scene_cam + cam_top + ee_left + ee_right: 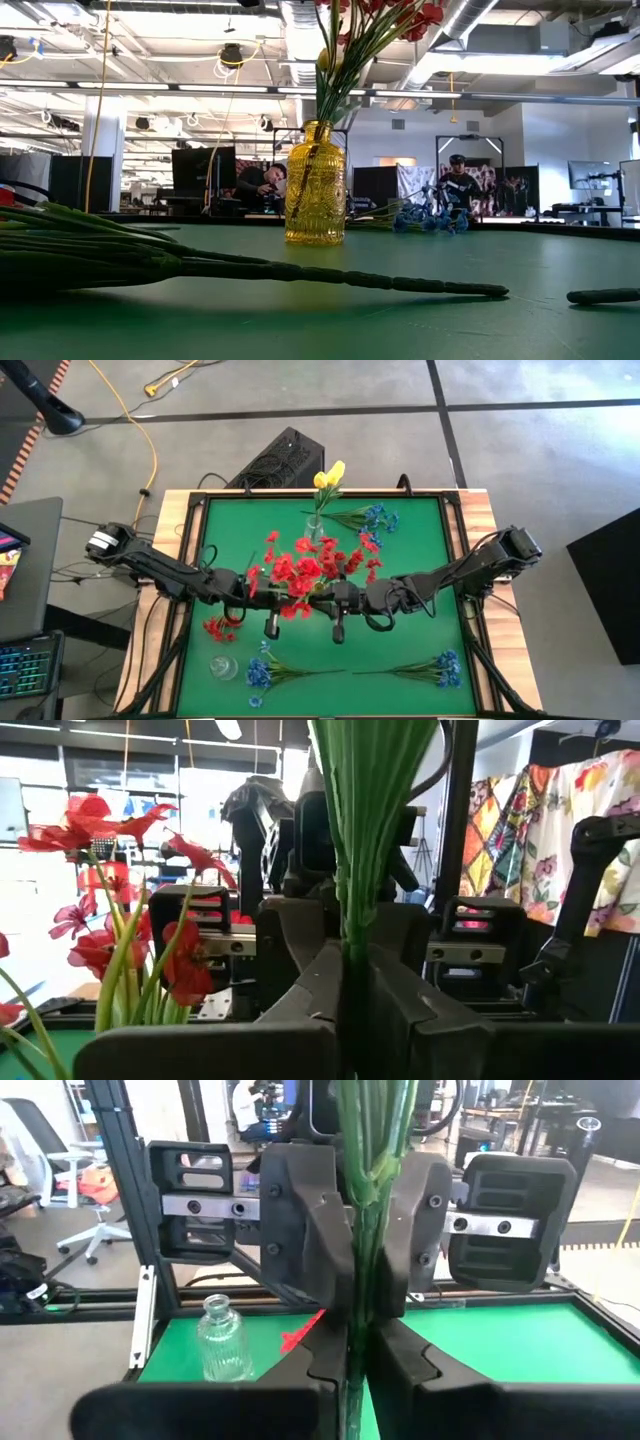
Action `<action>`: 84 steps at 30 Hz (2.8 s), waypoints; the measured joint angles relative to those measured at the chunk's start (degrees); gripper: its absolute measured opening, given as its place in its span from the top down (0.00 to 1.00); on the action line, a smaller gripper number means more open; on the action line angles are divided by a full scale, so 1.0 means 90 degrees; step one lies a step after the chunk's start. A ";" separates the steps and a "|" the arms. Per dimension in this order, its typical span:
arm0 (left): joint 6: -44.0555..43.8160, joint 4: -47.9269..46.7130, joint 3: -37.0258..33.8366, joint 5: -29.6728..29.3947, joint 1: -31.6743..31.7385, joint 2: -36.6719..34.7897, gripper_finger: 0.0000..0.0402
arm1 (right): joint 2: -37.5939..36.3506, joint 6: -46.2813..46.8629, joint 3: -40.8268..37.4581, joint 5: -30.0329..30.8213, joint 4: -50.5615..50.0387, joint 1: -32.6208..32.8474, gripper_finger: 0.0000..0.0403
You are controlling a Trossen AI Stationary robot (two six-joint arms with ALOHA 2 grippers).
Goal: Sort flowers into vase by color
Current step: Put the bottom red flowers into the yellow vase
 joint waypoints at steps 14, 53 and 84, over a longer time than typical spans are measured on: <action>0.0139 -0.0011 0.0000 -0.0001 0.0000 -0.0170 0.99 | -0.0342 -0.0344 0.0002 -0.0002 -0.0317 0.0136 0.42; -0.2650 0.3494 -0.1736 -0.1415 0.1300 0.1407 0.99 | -0.1362 0.1757 -0.0112 0.0719 -0.4239 0.1328 0.35; -0.1500 0.4235 -0.1484 0.0067 0.1434 0.2031 0.99 | -0.1355 0.1772 -0.0112 0.0712 -0.4237 0.1292 0.35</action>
